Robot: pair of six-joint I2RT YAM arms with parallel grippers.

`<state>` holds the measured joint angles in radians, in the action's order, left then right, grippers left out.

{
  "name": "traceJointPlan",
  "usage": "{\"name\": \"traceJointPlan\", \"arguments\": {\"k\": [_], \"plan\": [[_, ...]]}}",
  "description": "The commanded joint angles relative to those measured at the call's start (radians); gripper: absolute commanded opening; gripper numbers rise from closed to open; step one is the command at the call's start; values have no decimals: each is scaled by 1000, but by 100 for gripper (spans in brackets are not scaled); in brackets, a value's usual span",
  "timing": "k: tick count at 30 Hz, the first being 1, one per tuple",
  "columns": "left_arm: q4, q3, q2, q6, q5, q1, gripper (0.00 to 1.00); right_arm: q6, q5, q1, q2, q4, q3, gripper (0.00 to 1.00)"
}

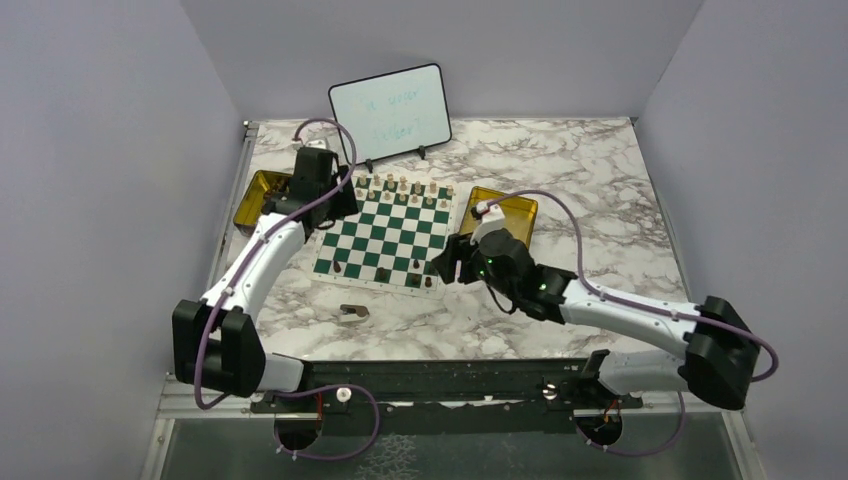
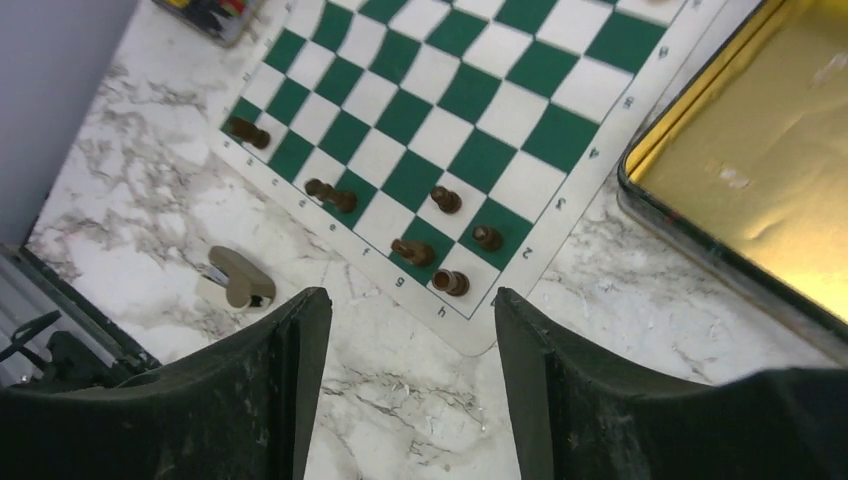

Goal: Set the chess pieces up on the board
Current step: Adjust the chessboard at the center of the board, then pick up the chess piece from the storage box.

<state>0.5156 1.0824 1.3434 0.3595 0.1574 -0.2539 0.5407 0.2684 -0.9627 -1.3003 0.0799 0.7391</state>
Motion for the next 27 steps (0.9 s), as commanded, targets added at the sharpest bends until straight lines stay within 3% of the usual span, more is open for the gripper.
{"name": "traceJointPlan", "arguments": {"k": [1,3,10,12,21,27], "plan": [[12,113,67,6,138,86,75,-76,30,-6,145,-23,-15,71],[11,145,112,7,164,148,71,-98,18,-6,193,-33,-17,82],[-64,234,279,-16,131,313,57,-170,-16,-7,280,-53,-41,89],[-67,274,339,-25,136,334,55,-185,-22,-7,286,-41,-52,99],[-63,476,574,-85,113,383,50,-202,-33,-7,286,35,-129,100],[-61,544,662,-90,90,407,41,-210,-14,-6,263,39,-123,100]]}}
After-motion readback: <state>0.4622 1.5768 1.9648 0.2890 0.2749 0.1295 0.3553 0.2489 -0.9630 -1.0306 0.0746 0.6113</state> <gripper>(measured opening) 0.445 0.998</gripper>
